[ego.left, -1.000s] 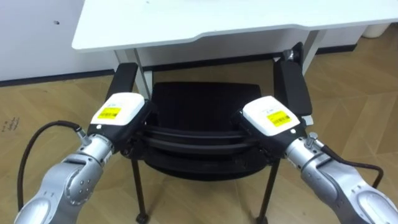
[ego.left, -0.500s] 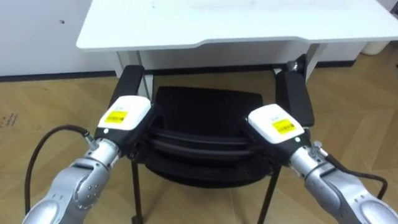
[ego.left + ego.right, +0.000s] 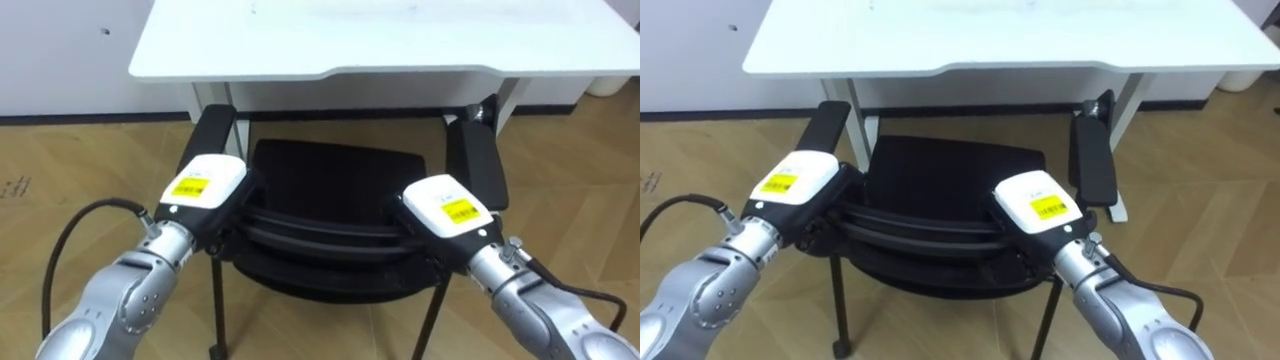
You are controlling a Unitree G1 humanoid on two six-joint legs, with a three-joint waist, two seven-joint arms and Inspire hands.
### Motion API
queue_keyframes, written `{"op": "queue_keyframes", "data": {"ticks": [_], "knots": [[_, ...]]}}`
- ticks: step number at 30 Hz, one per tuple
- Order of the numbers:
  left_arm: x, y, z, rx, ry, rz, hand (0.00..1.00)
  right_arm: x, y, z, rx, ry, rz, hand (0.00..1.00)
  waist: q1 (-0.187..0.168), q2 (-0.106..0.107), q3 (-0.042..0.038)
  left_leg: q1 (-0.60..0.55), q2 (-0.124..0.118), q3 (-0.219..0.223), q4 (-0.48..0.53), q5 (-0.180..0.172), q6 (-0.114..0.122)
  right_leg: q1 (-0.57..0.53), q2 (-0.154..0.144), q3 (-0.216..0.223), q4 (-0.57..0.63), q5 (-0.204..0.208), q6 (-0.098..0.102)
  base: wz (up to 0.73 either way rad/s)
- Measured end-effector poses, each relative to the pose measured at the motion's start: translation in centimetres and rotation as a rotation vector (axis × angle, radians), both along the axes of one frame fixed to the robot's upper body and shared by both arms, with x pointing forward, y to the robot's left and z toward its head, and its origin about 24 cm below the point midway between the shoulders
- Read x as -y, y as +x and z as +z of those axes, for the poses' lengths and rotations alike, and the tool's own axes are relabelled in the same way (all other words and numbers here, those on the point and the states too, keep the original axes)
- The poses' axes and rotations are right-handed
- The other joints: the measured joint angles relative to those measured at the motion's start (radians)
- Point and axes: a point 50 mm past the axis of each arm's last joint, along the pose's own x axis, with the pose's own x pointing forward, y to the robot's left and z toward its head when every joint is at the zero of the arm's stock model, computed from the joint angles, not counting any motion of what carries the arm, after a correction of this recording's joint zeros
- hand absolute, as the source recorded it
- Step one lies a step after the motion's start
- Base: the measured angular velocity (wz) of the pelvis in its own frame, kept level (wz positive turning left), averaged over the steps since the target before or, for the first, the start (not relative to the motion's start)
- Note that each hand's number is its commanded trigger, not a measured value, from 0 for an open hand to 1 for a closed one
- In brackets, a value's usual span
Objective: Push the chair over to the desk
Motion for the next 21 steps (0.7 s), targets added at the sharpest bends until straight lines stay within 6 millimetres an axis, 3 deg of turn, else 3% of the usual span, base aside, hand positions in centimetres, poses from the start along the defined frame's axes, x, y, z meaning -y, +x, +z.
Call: {"op": "queue_keyframes", "data": {"ticks": [5,6,7,8,15,21], "knots": [[0.0,0.1,0.1,0.0,0.004,-0.005,1.0,0.0,0.0,0.0,0.0,0.0,0.0,1.0,0.001,-0.002,-0.0001,0.001,0.0,-0.003,0.001,0.0,0.0,0.0,0.001,0.0,-0.004,0.003,0.0,0.0],[0.0,0.1,0.1,0.0,0.005,-0.006,0.71,0.0,0.0,0.0,0.0,0.001,0.0,0.69,0.001,-0.002,-0.0001,0.001,0.001,-0.003,0.001,0.004,0.0,0.003,0.002,0.0,-0.013,0.008,0.0,0.0],[0.0,0.1,0.2,0.001,0.005,-0.006,0.0,0.0,0.0,0.0,0.0,0.001,0.0,0.06,0.001,-0.002,-0.0001,0.001,0.0,-0.003,-0.001,0.007,0.001,0.003,0.003,0.0,-0.017,0.011,0.0,0.0],[0.0,0.1,0.2,0.002,0.005,-0.007,0.0,0.0,0.0,0.0,0.002,0.001,-0.001,0.0,0.001,-0.002,-0.0001,0.001,0.0,-0.002,-0.01,0.012,0.001,0.003,0.003,0.0,-0.028,0.018,0.0,0.0],[0.3,0.2,0.5,0.007,-0.011,0.003,0.0,-0.3,0.3,0.5,-0.008,0.02,-0.029,0.0,0.001,-0.003,0.0009,0.004,-0.001,0.002,-0.055,0.035,0.003,0.017,0.018,0.001,-0.094,0.061,-0.001,0.0],[1.4,0.2,0.9,0.009,-0.047,-0.016,0.0,-1.0,0.5,0.7,-0.047,0.076,-0.061,0.0,0.002,-0.003,0.0014,0.033,-0.004,0.005,-0.086,0.045,0.0,0.038,0.019,0.001,-0.106,0.065,-0.001,0.0]]}}
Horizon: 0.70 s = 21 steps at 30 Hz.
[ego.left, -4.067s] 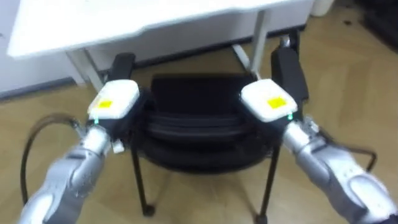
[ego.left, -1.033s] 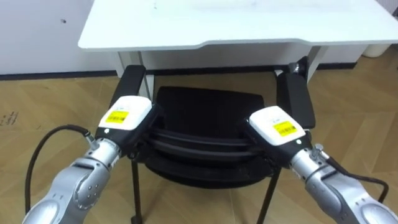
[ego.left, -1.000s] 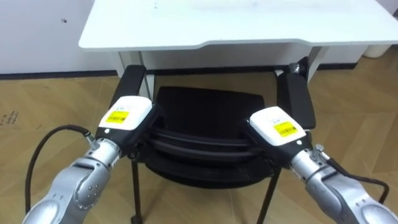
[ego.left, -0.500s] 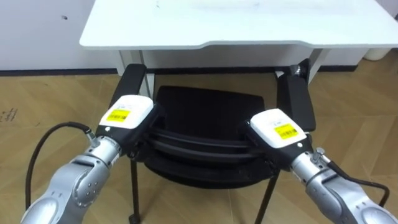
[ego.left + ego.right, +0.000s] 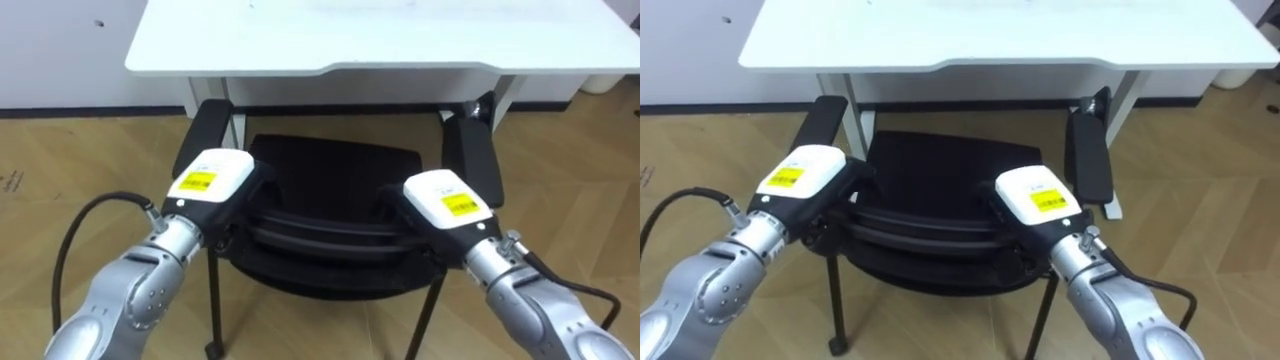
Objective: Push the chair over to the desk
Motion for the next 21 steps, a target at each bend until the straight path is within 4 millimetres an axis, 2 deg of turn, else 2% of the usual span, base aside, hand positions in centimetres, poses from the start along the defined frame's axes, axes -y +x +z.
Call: {"op": "queue_keyframes", "data": {"ticks": [10,14,21], "knots": [[0.25,-0.01,0.19,-0.002,-0.012,-0.005,0.0,-0.21,0.0,0.27,-0.035,0.041,0.007,0.0,-0.001,0.003,0.0016,0.003,0.001,-0.002,-0.006,0.002,-0.002,0.003,0.003,-0.001,-0.011,0.001,-0.002,0.0],[0.31,-0.01,0.17,-0.004,-0.019,-0.005,0.0,0.02,0.08,0.38,-0.058,0.079,-0.005,0.0,-0.001,0.014,0.0085,0.012,0.0,-0.002,-0.009,0.002,-0.002,0.012,0.003,0.0,-0.013,0.001,-0.002,0.0],[0.27,0.13,0.27,-0.004,-0.016,-0.002,0.0,0.65,0.34,0.77,-0.058,0.074,-0.021,0.0,-0.004,0.017,0.0085,0.026,-0.009,0.0,-0.04,0.02,-0.002,0.01,-0.001,0.004,-0.014,0.001,-0.002,0.0]]}}
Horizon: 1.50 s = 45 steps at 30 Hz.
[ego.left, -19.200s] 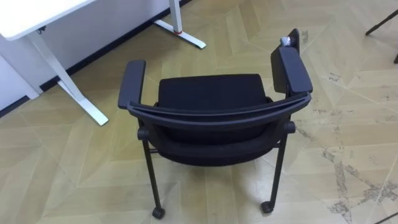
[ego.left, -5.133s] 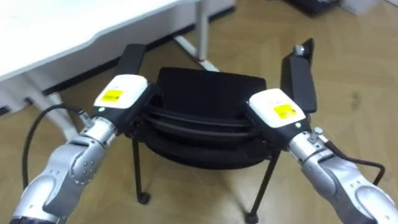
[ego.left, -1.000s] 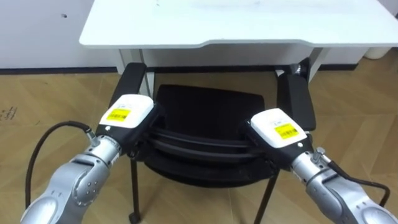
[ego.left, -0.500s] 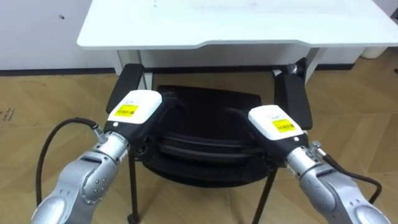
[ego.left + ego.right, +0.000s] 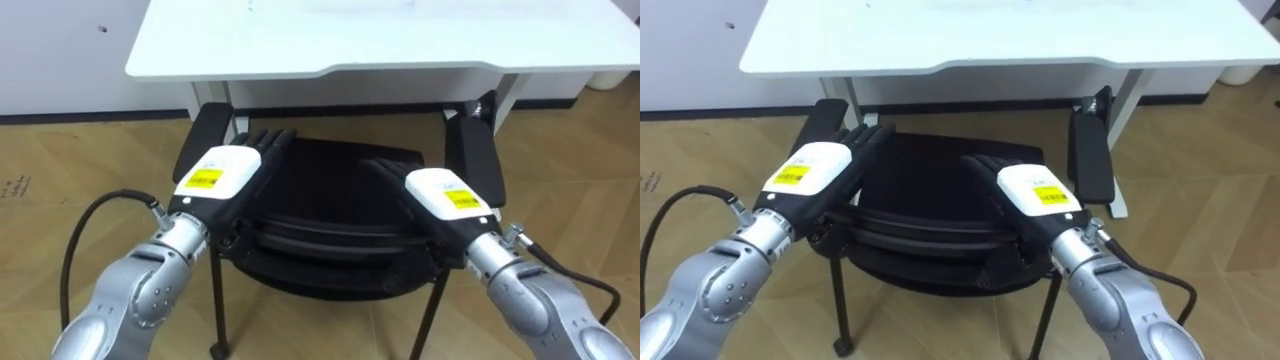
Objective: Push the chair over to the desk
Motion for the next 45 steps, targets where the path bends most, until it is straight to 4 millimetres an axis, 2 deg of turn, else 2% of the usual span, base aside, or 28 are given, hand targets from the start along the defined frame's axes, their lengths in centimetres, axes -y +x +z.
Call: {"op": "queue_keyframes", "data": {"ticks": [5,11,13,15,16,17,18,19,21,22,23,25,28,30,31,33,34,35,36,37,39,40,42,43,45], "knots": [[-0.3,0.5,0.6,0.006,0.022,-0.004,0.0,0.4,0.2,0.6,0.022,-0.008,-0.004,0.0,0.0,0.001,-0.0005,0.0,-0.002,-0.002,0.003,0.002,0.001,0.003,-0.002,0.001,0.001,0.0,0.001,0.0],[-2.3,1.0,2.7,0.081,0.06,0.045,0.0,1.8,0.4,3.6,0.14,-0.087,0.038,0.0,0.006,0.001,-0.0001,0.0,-0.007,-0.002,-0.013,0.014,0.004,-0.003,-0.003,0.002,-0.002,0.001,0.002,0.02],[-3.1,1.0,4.0,0.133,0.092,0.042,0.0,2.2,0.4,4.0,0.16,-0.101,0.045,0.0,0.009,0.001,-0.0001,-0.002,-0.007,-0.003,-0.014,0.016,0.003,-0.003,-0.002,0.001,-0.007,0.002,0.002,0.05],[-5.6,0.8,8.0,0.335,0.123,0.108,0.0,3.4,0.1,5.3,0.213,-0.134,0.053,0.0,0.005,0.003,0.0006,-0.004,-0.005,-0.003,-0.015,0.018,0.001,0.001,0.001,-0.001,-0.018,0.007,0.001,0.0],[-6.5,0.7,9.0,0.396,0.128,0.14,0.0,3.8,0.0,5.8,0.234,-0.143,0.053,0.0,0.002,0.005,0.0002,-0.001,-0.006,-0.003,-0.016,0.018,0.001,0.005,0.001,-0.001,-0.019,0.007,0.001,0.0],[-8.1,0.6,10.6,0.507,0.132,0.21,0.0,4.9,-0.1,6.7,0.281,-0.163,0.034,0.0,0.004,0.01,0.0007,0.013,-0.007,-0.002,-0.026,0.018,0.001,0.019,0.0,0.0,-0.024,0.007,0.002,-0.04],[-9.5,0.0,11.9,0.601,0.13,0.281,0.0,6.4,-0.2,8.3,0.388,-0.148,-0.05,0.0,0.003,0.017,-0.0035,0.026,-0.007,-0.001,-0.04,0.018,0.001,0.029,0.0,0.001,-0.033,0.008,0.003,-0.07],[-10.1,-0.2,12.3,0.641,0.126,0.309,0.0,7.4,-0.2,9.4,0.459,-0.139,-0.105,0.0,0.003,0.021,-0.0052,0.029,-0.007,-0.001,-0.043,0.018,0.001,0.032,0.0,0.003,-0.035,0.008,0.005,0.0],[-12.0,-1.3,13.5,0.761,0.089,0.4,0.0,11.4,-1.4,14.2,0.765,-0.024,-0.334,0.0,0.009,0.029,-0.011,0.04,-0.009,0.004,-0.047,0.018,0.001,0.034,-0.002,0.003,-0.038,0.005,0.01,-0.02],[-12.6,-1.8,13.6,0.784,0.073,0.424,0.0,12.1,-1.9,15.2,0.845,0.017,-0.38,0.0,0.012,0.029,-0.0112,0.043,-0.013,0.01,-0.048,0.018,0.001,0.035,0.0,0.007,-0.039,0.005,0.01,-0.12],[-13.7,-2.8,13.6,0.816,0.053,0.478,0.0,13.3,-2.9,16.4,0.971,0.085,-0.448,0.0,0.012,0.027,-0.015,0.046,-0.012,0.012,-0.049,0.018,0.001,0.041,0.003,0.013,-0.05,0.005,0.01,-0.09],[-15.0,-4.2,13.0,0.846,0.06,0.556,0.0,15.1,-4.6,17.2,1.101,0.174,-0.551,0.0,0.008,0.026,-0.018,0.052,-0.012,0.009,-0.049,0.018,0.001,0.051,0.003,0.007,-0.053,0.005,0.01,0.02],[-16.3,-6.2,11.8,0.872,0.058,0.665,0.0,17.1,-7.4,16.2,1.203,0.286,-0.729,0.0,0.001,0.026,-0.0216,0.065,-0.012,0.012,-0.058,0.017,0.001,0.059,0.004,0.009,-0.054,0.005,0.01,0.0],[-16.8,-7.3,10.9,0.903,-0.034,0.739,0.0,18.1,-9.4,14.4,1.225,0.408,-0.883,0.0,0.001,0.03,-0.0241,0.066,-0.014,0.012,-0.066,0.017,0.001,0.057,0.003,0.01,-0.054,0.005,0.011,0.0],[-16.9,-7.6,10.7,0.907,-0.054,0.757,0.0,18.3,-9.8,13.8,1.224,0.438,-0.924,0.0,0.002,0.032,-0.0244,0.066,-0.014,0.012,-0.066,0.017,0.001,0.057,0.002,0.011,-0.054,0.005,0.011,0.0],[-17.5,-8.6,9.2,0.896,-0.131,0.842,0.0,19.1,-11.2,11.1,1.194,0.527,-1.1,0.0,0.0,0.04,-0.028,0.066,-0.016,0.013,-0.072,0.017,0.001,0.055,0.001,0.017,-0.052,0.003,0.013,-0.04],[-17.7,-8.9,8.7,0.884,-0.147,0.868,0.0,19.4,-11.6,10.4,1.18,0.536,-1.147,0.0,-0.001,0.043,-0.0302,0.068,-0.017,0.015,-0.074,0.017,0.001,0.055,0.001,0.021,-0.051,0.002,0.015,-0.1],[-18.0,-9.7,7.2,0.838,-0.185,0.937,0.0,19.7,-12.5,8.9,1.144,0.546,-1.248,0.0,0.0,0.048,-0.0288,0.077,-0.018,0.023,-0.088,0.017,0.001,0.054,0.001,0.026,-0.05,0.002,0.016,-0.13],[-18.3,-10.7,5.4,0.772,-0.222,1.007,0.0,19.9,-13.4,7.2,1.103,0.556,-1.342,0.0,-0.001,0.056,-0.0313,0.084,-0.019,0.024,-0.098,0.017,0.001,0.057,0.002,0.026,-0.05,0.002,0.016,-0.11],[-18.5,-11.2,4.4,0.73,-0.239,1.045,0.0,20.0,-14.0,6.3,1.075,0.56,-1.392,0.0,-0.001,0.06,-0.0345,0.085,-0.019,0.025,-0.099,0.017,0.001,0.058,0.001,0.027,-0.049,0.001,0.016,-0.05],[-19.0,-13.1,0.5,0.569,-0.299,1.194,0.0,20.0,-15.9,3.1,0.96,0.602,-1.58,0.0,-0.005,0.072,-0.0309,0.09,-0.019,0.025,-0.099,0.017,0.001,0.062,0.0,0.027,-0.047,-0.002,0.018,0.0],[-19.1,-13.5,-0.3,0.537,-0.316,1.226,0.0,20.0,-16.2,2.4,0.932,0.616,-1.619,0.0,-0.006,0.074,-0.0301,0.091,-0.019,0.026,-0.098,0.017,0.001,0.06,0.0,0.027,-0.047,-0.004,0.018,0.0],[-18.8,-14.8,-3.6,0.392,-0.396,1.328,0.0,19.6,-16.9,-0.3,0.819,0.665,-1.729,0.0,-0.005,0.075,-0.029,0.09,-0.02,0.026,-0.097,0.017,0.001,0.055,0.0,0.03,-0.047,-0.006,0.019,0.0],[-18.7,-15.1,-4.4,0.356,-0.408,1.347,0.0,19.5,-17.0,-0.9,0.789,0.668,-1.747,0.0,-0.004,0.074,-0.0287,0.091,-0.02,0.027,-0.097,0.017,0.001,0.054,0.001,0.032,-0.048,-0.006,0.019,-0.04],[-18.3,-16.3,-7.3,0.209,-0.447,1.415,0.0,19.1,-17.8,-3.5,0.642,0.676,-1.819,0.0,-0.002,0.067,-0.027,0.092,-0.02,0.029,-0.1,0.017,0.001,0.054,0.002,0.04,-0.049,-0.006,0.019,-0.03]]}}
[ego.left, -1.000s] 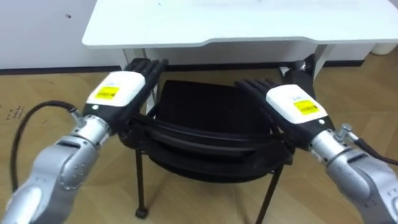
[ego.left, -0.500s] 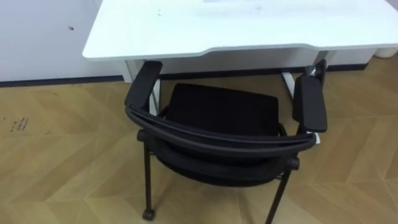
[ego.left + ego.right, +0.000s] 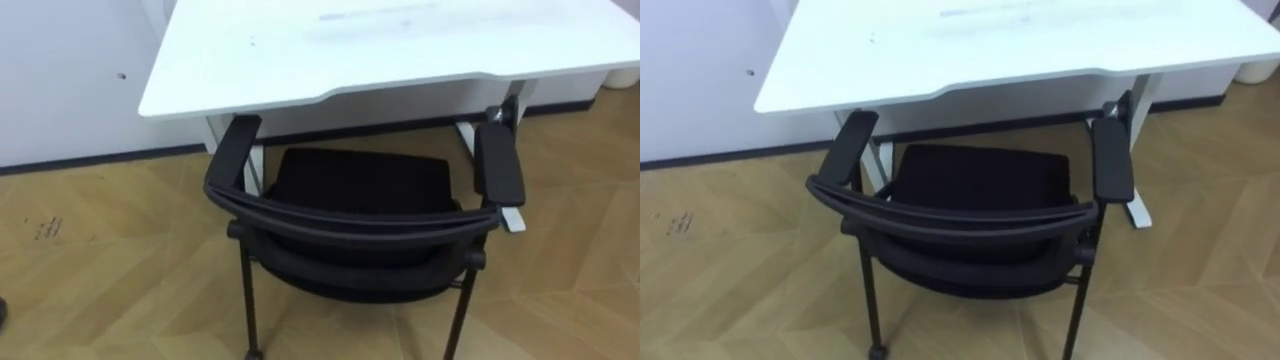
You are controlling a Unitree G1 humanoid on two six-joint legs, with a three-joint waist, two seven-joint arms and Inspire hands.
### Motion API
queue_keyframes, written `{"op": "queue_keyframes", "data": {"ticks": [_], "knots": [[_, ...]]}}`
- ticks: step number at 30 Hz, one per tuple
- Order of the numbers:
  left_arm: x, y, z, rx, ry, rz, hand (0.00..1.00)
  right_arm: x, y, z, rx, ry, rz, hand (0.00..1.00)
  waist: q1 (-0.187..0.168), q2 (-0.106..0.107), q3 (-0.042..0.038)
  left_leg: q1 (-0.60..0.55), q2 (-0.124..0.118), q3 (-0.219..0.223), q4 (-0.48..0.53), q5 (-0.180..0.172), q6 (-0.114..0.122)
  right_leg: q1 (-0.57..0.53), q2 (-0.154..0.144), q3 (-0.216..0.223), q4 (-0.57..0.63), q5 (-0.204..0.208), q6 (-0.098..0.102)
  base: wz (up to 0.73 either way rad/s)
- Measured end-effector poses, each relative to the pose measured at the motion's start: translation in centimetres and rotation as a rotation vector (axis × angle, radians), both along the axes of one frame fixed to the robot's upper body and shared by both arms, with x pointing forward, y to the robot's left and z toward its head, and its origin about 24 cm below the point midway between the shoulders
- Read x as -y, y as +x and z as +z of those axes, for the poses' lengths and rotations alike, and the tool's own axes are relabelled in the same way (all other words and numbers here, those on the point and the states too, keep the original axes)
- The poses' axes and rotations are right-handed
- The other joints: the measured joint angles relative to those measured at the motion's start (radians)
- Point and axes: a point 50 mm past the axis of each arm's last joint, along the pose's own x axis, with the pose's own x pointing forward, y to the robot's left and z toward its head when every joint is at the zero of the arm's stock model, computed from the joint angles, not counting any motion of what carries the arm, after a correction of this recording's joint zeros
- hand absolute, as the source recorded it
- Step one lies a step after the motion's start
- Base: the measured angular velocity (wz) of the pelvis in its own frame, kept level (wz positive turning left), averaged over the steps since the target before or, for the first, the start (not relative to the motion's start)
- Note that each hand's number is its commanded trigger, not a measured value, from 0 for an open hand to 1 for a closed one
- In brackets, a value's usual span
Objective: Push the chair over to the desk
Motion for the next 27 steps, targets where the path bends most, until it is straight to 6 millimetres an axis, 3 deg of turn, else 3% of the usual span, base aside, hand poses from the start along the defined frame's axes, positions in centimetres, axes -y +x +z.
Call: {"op": "queue_keyframes", "data": {"ticks": [5,9,15,18,21,27], "knots": [[2.5,-2.1,-5.5,-0.156,-0.305,0.028,0.0,-2.2,-1.6,-5.5,-0.107,0.321,0.036,0.0,-0.003,-0.014,0.0093,0.005,0.0,0.015,-0.005,-0.001,-0.001,-0.001,0.002,0.015,-0.001,0.0,0.0,-0.07],[4.4,-4.8,-8.9,-0.296,-0.52,0.044,0.0,-4.0,-4.6,-9.6,-0.206,0.586,0.021,0.0,-0.012,-0.021,0.0074,0.006,0.0,0.017,-0.006,-0.006,-0.004,-0.002,0.002,0.023,-0.003,-0.001,0.003,-0.06],[7.0,-7.4,-11.9,-0.42,-0.769,0.086,0.0,-7.1,-9.0,-13.2,-0.333,0.895,0.021,0.0,-0.024,-0.02,0.007,0.009,0.001,0.027,-0.006,-0.013,-0.005,-0.004,0.005,0.029,-0.003,-0.003,0.005,-0.05],[8.0,-8.2,-12.7,-0.482,-0.845,0.079,0.0,-8.3,-9.8,-14.0,-0.359,0.988,0.025,0.0,-0.026,-0.024,0.0062,0.009,0.003,0.027,-0.005,-0.018,-0.005,-0.005,0.006,0.031,-0.004,-0.004,0.004,-0.01],[9.1,-9.1,-13.3,-0.551,-0.896,0.073,0.0,-9.7,-9.4,-14.9,-0.398,1.084,0.064,0.0,-0.033,-0.034,0.009,0.015,0.002,0.026,-0.003,-0.019,-0.005,-0.004,0.006,0.033,-0.004,-0.005,0.005,0.0],[10.3,-7.6,-13.8,-0.616,-0.922,-0.003,0.0,-11.7,-6.4,-15.9,-0.429,1.19,0.242,0.0,-0.038,-0.048,0.01,0.01,0.001,0.027,0.001,-0.019,-0.004,-0.002,0.006,0.038,-0.002,-0.006,0.006,0.0]]}}
